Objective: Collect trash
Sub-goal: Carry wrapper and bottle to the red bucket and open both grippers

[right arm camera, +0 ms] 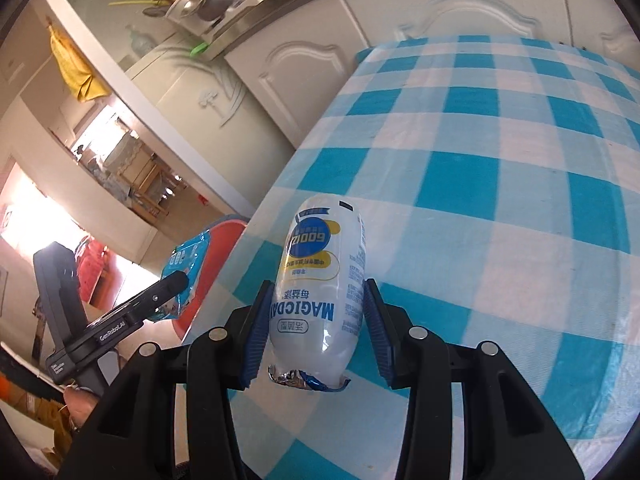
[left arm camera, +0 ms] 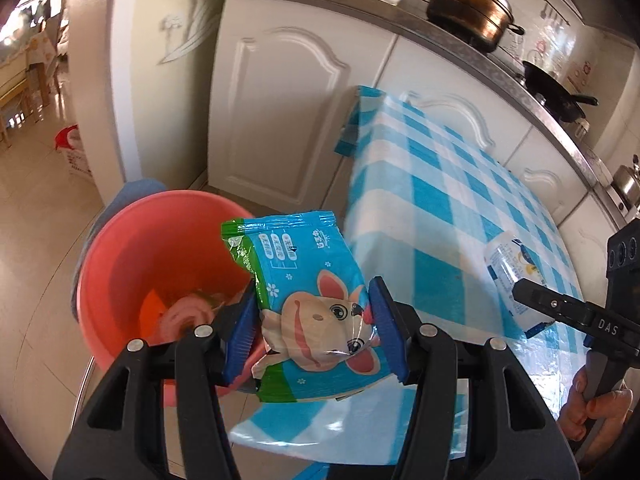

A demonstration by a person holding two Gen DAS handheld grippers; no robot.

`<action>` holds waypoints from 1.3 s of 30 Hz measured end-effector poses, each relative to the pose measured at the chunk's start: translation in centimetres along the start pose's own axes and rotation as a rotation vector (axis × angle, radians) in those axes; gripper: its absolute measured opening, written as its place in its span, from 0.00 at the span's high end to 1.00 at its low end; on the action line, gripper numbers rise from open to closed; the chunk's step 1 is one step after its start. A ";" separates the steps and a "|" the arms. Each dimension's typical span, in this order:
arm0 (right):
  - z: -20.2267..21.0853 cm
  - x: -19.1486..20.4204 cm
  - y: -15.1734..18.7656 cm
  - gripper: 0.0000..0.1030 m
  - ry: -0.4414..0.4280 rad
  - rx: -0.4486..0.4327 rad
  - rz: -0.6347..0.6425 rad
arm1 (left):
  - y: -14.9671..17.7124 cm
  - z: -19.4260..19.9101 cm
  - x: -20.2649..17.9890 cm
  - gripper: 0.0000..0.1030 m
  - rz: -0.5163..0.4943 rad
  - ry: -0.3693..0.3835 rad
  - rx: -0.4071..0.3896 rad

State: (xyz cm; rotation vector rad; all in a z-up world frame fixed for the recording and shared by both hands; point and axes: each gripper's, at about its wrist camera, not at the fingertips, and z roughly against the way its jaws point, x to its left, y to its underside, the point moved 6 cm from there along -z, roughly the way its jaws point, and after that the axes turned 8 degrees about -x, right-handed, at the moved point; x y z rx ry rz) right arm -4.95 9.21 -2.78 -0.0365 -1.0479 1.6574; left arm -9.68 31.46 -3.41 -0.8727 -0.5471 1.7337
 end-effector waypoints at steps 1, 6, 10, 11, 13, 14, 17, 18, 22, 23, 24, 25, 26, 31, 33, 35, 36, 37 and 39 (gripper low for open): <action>-0.5 1.0 0.0 0.55 -0.011 0.012 0.019 | 0.0 0.2 1.4 0.46 0.018 -0.023 -0.006; -3.5 5.8 0.0 0.55 -0.063 0.073 0.110 | -0.1 0.7 7.3 0.46 0.102 -0.114 -0.026; -5.8 9.3 0.0 0.55 -0.102 0.118 0.178 | -0.3 0.6 10.8 0.46 0.156 -0.165 -0.038; -6.4 10.1 0.1 0.55 -0.111 0.129 0.195 | -0.3 0.5 11.6 0.46 0.169 -0.176 -0.040; -7.6 11.6 0.3 0.55 -0.125 0.151 0.229 | -0.4 0.3 12.9 0.46 0.194 -0.190 -0.040; -8.1 12.3 0.3 0.55 -0.131 0.161 0.241 | -0.4 0.1 13.3 0.46 0.202 -0.193 -0.040; -9.8 13.8 0.3 0.55 -0.142 0.185 0.272 | -0.2 -0.2 14.1 0.46 0.216 -0.200 -0.035; -10.4 14.1 0.2 0.55 -0.145 0.193 0.277 | -0.2 -0.4 14.2 0.46 0.220 -0.198 -0.033; -12.7 15.3 0.2 0.55 -0.146 0.227 0.294 | 0.1 -1.1 14.3 0.46 0.221 -0.196 -0.021; -13.2 15.5 0.2 0.55 -0.147 0.233 0.297 | 0.1 -1.4 14.3 0.46 0.223 -0.195 -0.015; -13.8 15.6 0.2 0.55 -0.146 0.241 0.299 | 0.2 -1.7 14.3 0.46 0.225 -0.192 -0.009; -14.1 15.8 0.3 0.55 -0.144 0.246 0.298 | 0.2 -2.1 14.3 0.46 0.225 -0.189 -0.002; -14.5 15.9 0.3 0.55 -0.144 0.252 0.298 | 0.3 -2.3 14.2 0.46 0.223 -0.190 0.002; -16.4 16.7 0.2 0.55 -0.141 0.268 0.305 | 0.4 -3.6 14.0 0.46 0.214 -0.195 0.023; -16.9 17.0 0.2 0.55 -0.141 0.275 0.309 | 0.4 -4.0 14.0 0.46 0.211 -0.198 0.029; -17.3 17.0 0.2 0.54 -0.135 0.283 0.304 | 0.4 -4.2 14.0 0.46 0.209 -0.201 0.032; -17.5 16.9 0.2 0.54 -0.134 0.286 0.299 | 0.4 -4.3 14.0 0.46 0.209 -0.204 0.034; -17.6 17.0 0.2 0.54 -0.135 0.286 0.295 | 0.5 -4.5 14.0 0.46 0.208 -0.206 0.040; -17.5 16.7 -0.2 0.50 -0.134 0.262 0.272 | 0.6 -4.8 14.1 0.45 0.211 -0.211 0.050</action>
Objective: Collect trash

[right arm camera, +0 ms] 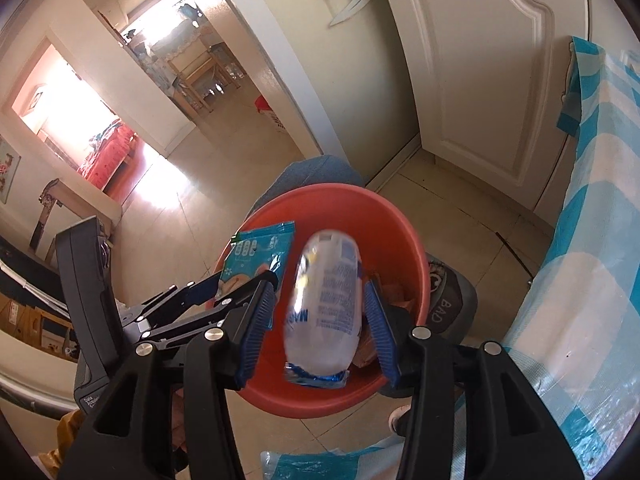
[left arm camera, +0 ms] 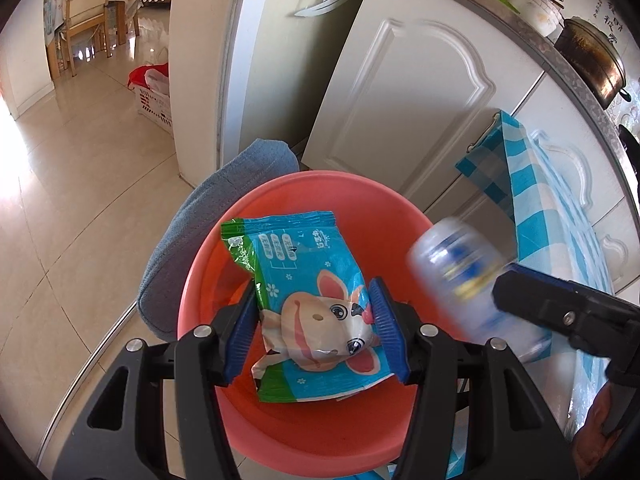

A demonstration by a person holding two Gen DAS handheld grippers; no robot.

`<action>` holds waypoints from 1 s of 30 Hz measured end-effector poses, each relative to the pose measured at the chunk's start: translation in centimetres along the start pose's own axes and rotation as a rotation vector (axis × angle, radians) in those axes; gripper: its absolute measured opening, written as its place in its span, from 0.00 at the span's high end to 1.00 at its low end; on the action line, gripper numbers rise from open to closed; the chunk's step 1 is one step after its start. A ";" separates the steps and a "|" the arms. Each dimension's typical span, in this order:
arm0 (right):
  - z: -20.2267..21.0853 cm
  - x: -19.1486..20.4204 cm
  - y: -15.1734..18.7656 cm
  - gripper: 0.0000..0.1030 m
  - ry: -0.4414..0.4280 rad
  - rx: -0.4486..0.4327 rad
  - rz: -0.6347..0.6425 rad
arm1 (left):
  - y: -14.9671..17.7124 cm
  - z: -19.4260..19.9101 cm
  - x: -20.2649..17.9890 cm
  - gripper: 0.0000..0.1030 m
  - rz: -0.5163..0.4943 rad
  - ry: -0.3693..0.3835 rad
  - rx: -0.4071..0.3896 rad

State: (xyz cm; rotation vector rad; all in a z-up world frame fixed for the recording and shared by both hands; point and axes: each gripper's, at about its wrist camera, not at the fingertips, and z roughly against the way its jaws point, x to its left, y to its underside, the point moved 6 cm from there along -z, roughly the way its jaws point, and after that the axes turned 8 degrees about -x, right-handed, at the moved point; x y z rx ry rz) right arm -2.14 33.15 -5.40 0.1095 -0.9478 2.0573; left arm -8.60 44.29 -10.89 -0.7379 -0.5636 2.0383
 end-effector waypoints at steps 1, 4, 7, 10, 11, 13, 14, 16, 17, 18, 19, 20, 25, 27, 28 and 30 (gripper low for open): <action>0.3 -0.2 0.0 0.45 -0.007 -0.017 -0.015 | 0.1 -0.2 0.1 0.45 0.002 -0.007 0.005; 1.5 -0.8 -0.1 0.38 -0.026 -0.063 -0.060 | 0.1 -0.2 0.2 0.30 0.008 -0.020 0.006; 3.0 -1.6 -0.3 0.23 -0.017 -0.103 -0.089 | -0.2 0.4 0.3 0.19 0.001 -0.045 -0.027; 4.4 -2.3 -0.2 0.18 -0.016 -0.136 -0.113 | -0.6 0.9 0.5 0.13 0.005 -0.068 -0.043; 4.6 -2.7 -0.3 0.14 -0.009 -0.147 -0.123 | -0.7 1.1 0.5 0.13 0.006 -0.071 -0.049; 5.6 -3.4 -0.2 0.13 -0.002 -0.167 -0.148 | -0.9 1.3 0.4 0.12 0.001 -0.076 -0.048; 6.0 -3.8 -0.2 0.13 0.001 -0.178 -0.158 | -1.0 1.4 0.4 0.10 -0.005 -0.084 -0.045; 7.1 -4.7 -0.1 0.13 0.008 -0.205 -0.180 | -1.1 1.7 0.2 0.08 -0.016 -0.098 -0.046; 7.5 -5.1 -0.1 0.13 0.012 -0.218 -0.188 | -1.1 1.8 0.0 0.08 -0.020 -0.101 -0.046; 8.1 -5.6 0.1 0.13 0.022 -0.232 -0.193 | -1.1 2.0 -0.1 0.08 -0.024 -0.099 -0.047; 8.8 -5.9 0.3 0.13 0.038 -0.247 -0.196 | -1.1 2.2 -0.3 0.08 -0.030 -0.094 -0.050; 9.5 -6.4 0.6 0.13 0.058 -0.263 -0.197 | -1.0 2.4 -0.4 0.08 -0.035 -0.092 -0.054; 12.6 -9.0 1.7 0.12 0.135 -0.342 -0.216 | -1.2 3.7 -1.7 0.07 -0.060 -0.078 -0.082; 14.0 -9.8 2.3 0.12 0.172 -0.376 -0.213 | -1.2 4.3 -2.4 0.07 -0.069 -0.068 -0.093; 14.6 -10.1 2.6 0.12 0.189 -0.391 -0.210 | -1.3 4.6 -2.8 0.07 -0.074 -0.064 -0.102; 15.5 -10.6 3.1 0.12 0.213 -0.415 -0.206 | -1.4 5.3 -3.8 0.07 -0.094 -0.053 -0.119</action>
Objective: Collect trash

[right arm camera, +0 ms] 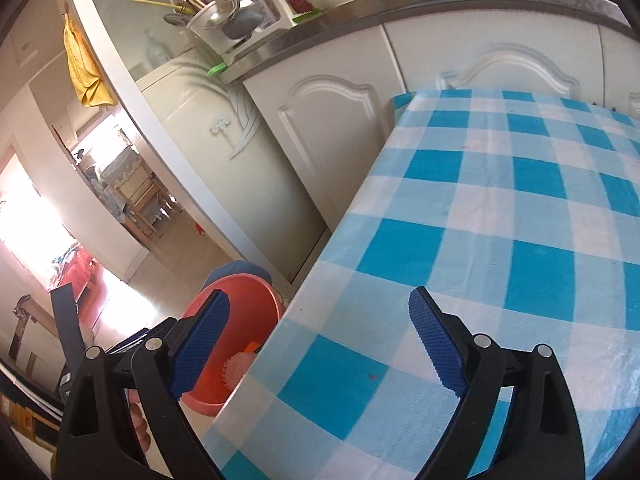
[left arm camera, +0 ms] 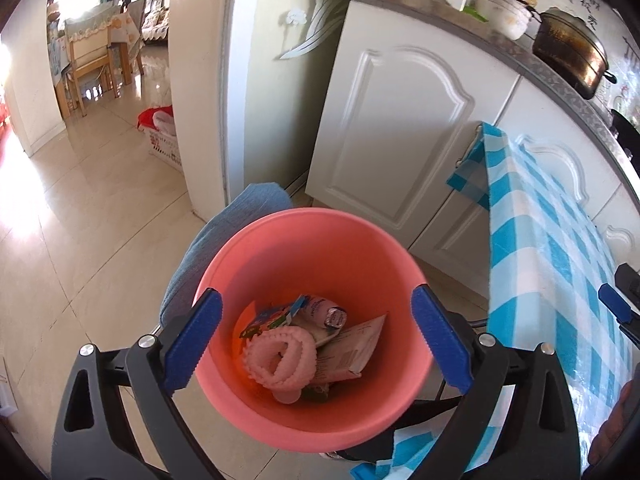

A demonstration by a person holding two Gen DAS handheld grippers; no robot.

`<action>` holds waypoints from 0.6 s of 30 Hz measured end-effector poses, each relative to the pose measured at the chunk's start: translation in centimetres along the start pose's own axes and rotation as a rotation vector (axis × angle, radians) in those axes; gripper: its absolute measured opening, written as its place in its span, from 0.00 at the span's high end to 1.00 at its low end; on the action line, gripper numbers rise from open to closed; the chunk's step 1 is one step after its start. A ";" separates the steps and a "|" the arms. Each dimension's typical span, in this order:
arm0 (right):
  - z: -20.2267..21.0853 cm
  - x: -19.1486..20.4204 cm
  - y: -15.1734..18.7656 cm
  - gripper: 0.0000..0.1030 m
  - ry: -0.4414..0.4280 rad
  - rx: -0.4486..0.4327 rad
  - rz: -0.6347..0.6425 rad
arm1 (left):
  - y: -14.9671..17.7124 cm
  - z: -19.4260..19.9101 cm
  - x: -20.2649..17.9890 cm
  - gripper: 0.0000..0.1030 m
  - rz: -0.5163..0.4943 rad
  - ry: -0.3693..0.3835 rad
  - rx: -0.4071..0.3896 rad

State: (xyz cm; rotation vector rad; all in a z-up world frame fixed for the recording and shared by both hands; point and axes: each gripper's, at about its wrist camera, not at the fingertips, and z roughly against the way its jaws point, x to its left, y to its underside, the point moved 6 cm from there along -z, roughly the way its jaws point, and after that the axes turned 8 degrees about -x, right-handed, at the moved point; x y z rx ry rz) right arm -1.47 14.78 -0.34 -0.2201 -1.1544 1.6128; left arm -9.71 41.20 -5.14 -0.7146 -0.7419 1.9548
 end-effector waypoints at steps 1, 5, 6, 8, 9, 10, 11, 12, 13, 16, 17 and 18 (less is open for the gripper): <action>0.5 -0.4 0.0 0.12 0.010 -0.013 0.002 | -0.1 0.3 -0.5 0.07 -0.013 0.003 -0.007; 2.1 -2.0 0.1 0.12 0.043 -0.053 0.015 | -0.5 1.6 -2.6 0.07 -0.053 0.017 -0.034; 2.5 -2.3 0.1 0.12 0.053 -0.061 0.019 | -0.6 2.0 -3.2 0.06 -0.063 0.021 -0.040; 3.2 -2.9 0.2 0.12 0.070 -0.074 0.015 | -0.7 2.5 -4.4 0.06 -0.085 0.029 -0.046; 3.6 -3.3 0.3 0.12 0.074 -0.079 0.005 | -0.7 2.8 -5.1 0.06 -0.098 0.034 -0.050; 4.0 -3.7 0.3 0.12 0.075 -0.086 -0.006 | -0.7 3.3 -5.8 0.06 -0.112 0.036 -0.057; 4.5 -4.0 0.3 0.12 0.076 -0.093 -0.015 | -0.8 3.6 -6.4 0.06 -0.125 0.038 -0.064; 4.9 -4.4 0.2 0.12 0.081 -0.102 -0.019 | -0.8 4.0 -7.1 0.05 -0.141 0.039 -0.071; 5.3 -4.7 0.2 0.12 0.088 -0.110 -0.017 | -0.8 4.3 -7.7 0.05 -0.154 0.041 -0.075; 6.5 -5.9 0.2 0.12 0.117 -0.131 -0.022 | -0.8 5.3 -9.7 0.04 -0.185 0.050 -0.089; 6.9 -6.3 0.1 0.12 0.119 -0.138 -0.028 | -0.8 5.6 -10.4 0.04 -0.195 0.056 -0.093; 7.3 -6.6 0.1 0.12 0.124 -0.146 -0.030 | -0.7 5.9 -11.2 0.04 -0.205 0.060 -0.096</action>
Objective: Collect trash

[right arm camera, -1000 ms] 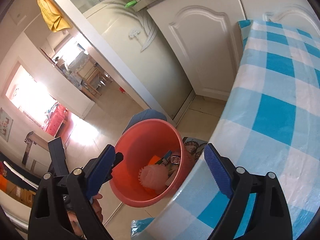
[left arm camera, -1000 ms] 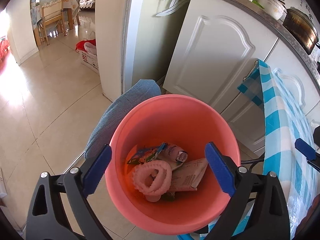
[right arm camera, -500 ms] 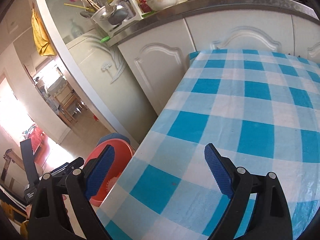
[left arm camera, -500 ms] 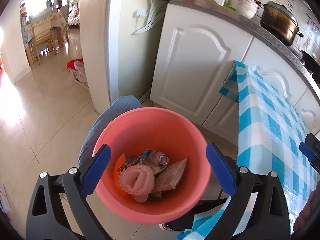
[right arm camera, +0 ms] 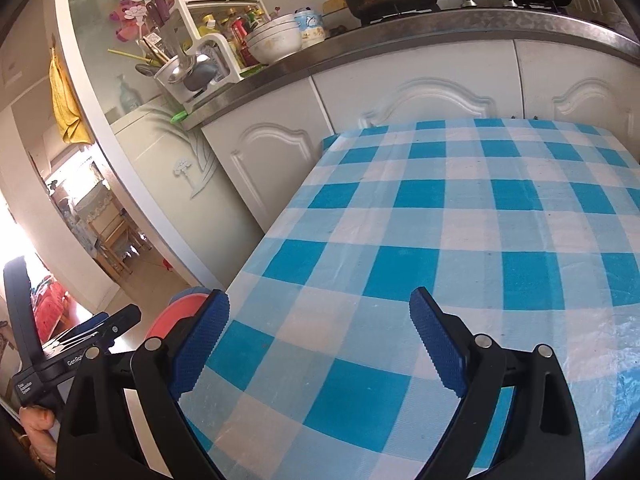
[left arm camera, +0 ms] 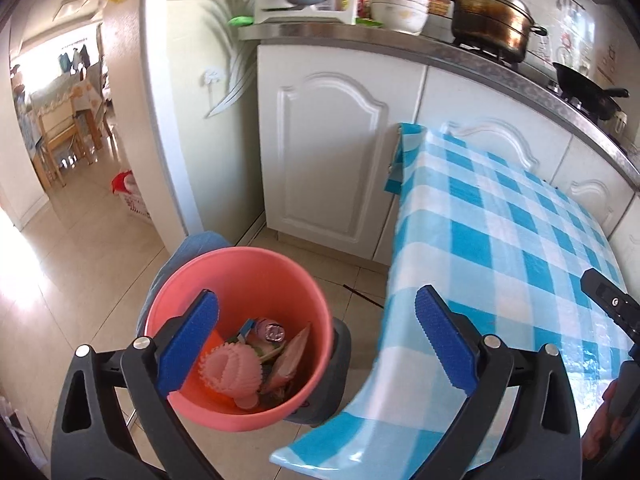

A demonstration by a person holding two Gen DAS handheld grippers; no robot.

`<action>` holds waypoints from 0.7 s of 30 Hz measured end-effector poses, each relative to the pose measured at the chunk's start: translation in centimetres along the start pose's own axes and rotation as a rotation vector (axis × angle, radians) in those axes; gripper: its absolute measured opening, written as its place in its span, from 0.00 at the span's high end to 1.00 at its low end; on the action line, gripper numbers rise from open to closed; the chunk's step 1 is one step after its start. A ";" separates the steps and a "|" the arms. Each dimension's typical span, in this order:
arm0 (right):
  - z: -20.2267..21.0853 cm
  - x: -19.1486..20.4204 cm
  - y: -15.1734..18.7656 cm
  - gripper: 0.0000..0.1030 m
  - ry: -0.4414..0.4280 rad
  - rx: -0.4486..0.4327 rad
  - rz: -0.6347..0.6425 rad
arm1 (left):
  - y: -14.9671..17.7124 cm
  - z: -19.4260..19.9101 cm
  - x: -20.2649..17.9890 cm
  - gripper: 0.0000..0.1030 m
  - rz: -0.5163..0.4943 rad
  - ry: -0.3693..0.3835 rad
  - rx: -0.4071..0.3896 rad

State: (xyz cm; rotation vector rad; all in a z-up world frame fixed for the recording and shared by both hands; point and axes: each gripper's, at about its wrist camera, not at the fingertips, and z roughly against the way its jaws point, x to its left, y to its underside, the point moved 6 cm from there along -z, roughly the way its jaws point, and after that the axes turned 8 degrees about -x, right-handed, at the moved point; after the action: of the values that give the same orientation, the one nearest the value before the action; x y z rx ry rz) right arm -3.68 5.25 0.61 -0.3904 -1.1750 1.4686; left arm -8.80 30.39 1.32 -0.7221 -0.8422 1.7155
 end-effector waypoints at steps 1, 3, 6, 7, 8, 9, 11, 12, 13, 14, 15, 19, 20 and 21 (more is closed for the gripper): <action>0.4 -0.5 -0.2 0.12 0.011 -0.010 0.001 | -0.1 0.2 -0.7 0.04 -0.010 0.005 -0.002; 1.1 -1.4 -0.5 0.12 0.030 -0.030 0.001 | -0.3 0.6 -2.1 0.04 -0.028 0.016 -0.006; 2.3 -2.7 -1.1 0.12 0.065 -0.063 0.006 | -0.6 1.3 -4.4 0.04 -0.060 0.031 -0.017; 2.7 -3.2 -1.4 0.11 0.083 -0.074 0.009 | -0.7 1.5 -5.0 0.04 -0.069 0.037 -0.021; 3.1 -3.7 -1.7 0.11 0.096 -0.087 0.011 | -0.9 1.7 -5.8 0.04 -0.079 0.044 -0.025; 3.6 -4.1 -1.9 0.11 0.106 -0.100 0.010 | -1.1 1.9 -6.5 0.04 -0.088 0.050 -0.028; 4.5 -5.1 -2.4 0.11 0.132 -0.128 0.009 | -1.4 2.3 -7.9 0.04 -0.106 0.060 -0.040; 5.0 -5.7 -2.7 0.11 0.144 -0.141 0.005 | -1.6 2.5 -8.7 0.04 -0.115 0.067 -0.047; 5.4 -6.2 -3.0 0.11 0.154 -0.153 0.000 | -1.8 2.7 -9.5 0.04 -0.124 0.074 -0.054; 5.8 -6.7 -3.2 0.11 0.163 -0.165 -0.004 | -1.9 2.9 -10.1 0.04 -0.132 0.080 -0.060; 6.3 -7.2 -3.5 0.11 0.174 -0.178 -0.009 | -2.1 3.1 -10.9 0.04 -0.141 0.085 -0.067; 8.3 -8.8 -4.7 0.11 0.231 -0.232 -0.008 | -2.8 4.0 -13.8 0.04 -0.173 0.102 -0.100; 8.8 -9.2 -5.0 0.11 0.248 -0.249 -0.003 | -3.0 4.3 -14.6 0.04 -0.178 0.111 -0.112; 9.3 -9.4 -5.3 0.11 0.265 -0.265 0.004 | -3.2 4.6 -15.4 0.04 -0.182 0.118 -0.121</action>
State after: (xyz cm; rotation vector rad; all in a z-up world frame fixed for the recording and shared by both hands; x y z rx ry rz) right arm -5.37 -8.01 5.60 -0.7459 -1.1549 1.2226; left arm -6.54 15.46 7.55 -0.7948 -0.9067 1.4557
